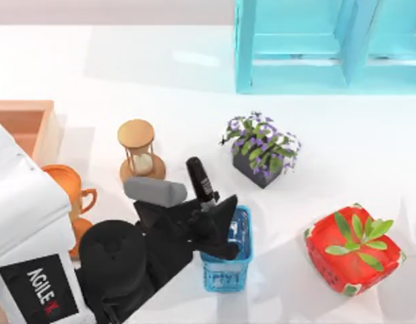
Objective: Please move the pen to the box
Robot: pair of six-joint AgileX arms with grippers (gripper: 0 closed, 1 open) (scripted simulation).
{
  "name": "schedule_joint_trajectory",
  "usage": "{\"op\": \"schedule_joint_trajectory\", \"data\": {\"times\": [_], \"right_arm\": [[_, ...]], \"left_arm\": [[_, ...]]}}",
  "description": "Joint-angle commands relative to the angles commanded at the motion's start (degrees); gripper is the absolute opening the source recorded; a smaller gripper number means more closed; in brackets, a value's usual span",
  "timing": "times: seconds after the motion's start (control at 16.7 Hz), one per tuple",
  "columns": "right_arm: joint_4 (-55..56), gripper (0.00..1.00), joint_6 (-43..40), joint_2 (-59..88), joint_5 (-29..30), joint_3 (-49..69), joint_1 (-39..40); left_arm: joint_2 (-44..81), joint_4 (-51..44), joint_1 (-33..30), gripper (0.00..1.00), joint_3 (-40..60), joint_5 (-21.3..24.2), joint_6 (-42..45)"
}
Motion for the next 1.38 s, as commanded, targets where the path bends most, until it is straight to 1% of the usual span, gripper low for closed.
{"op": "schedule_joint_trajectory", "data": {"times": [0.18, 0.36, 0.54, 1.02, 1.2, 1.38], "right_arm": [[0.0, 1.0, 0.0, 0.0, 0.0, 0.0, 0.0], [0.0, 1.0, 0.0, 0.0, 0.0, 0.0, 0.0], [0.0, 1.0, 0.0, 0.0, 0.0, 0.0, 0.0], [0.0, 1.0, 0.0, 0.0, 0.0, 0.0, 0.0], [0.0, 1.0, 0.0, 0.0, 0.0, 0.0, 0.0], [0.0, 1.0, 0.0, 0.0, 0.0, 0.0, 0.0]], "left_arm": [[-1.61, -1.91, 1.07, 0.0, 0.06, 1.3, 0.07], [-8.15, -8.84, 5.06, 0.0, 0.79, 5.46, 0.41], [-18.51, -20.24, 11.25, 0.0, 2.06, 11.48, 1.13], [-51.97, -58.19, 31.02, 0.0, 3.92, 30.38, 4.64], [-60.84, -67.4, 36.7, 0.0, 4.09, 35.57, 5.84], [-64.47, -71.05, 39.35, 0.0, 4.25, 37.91, 6.4]]}}
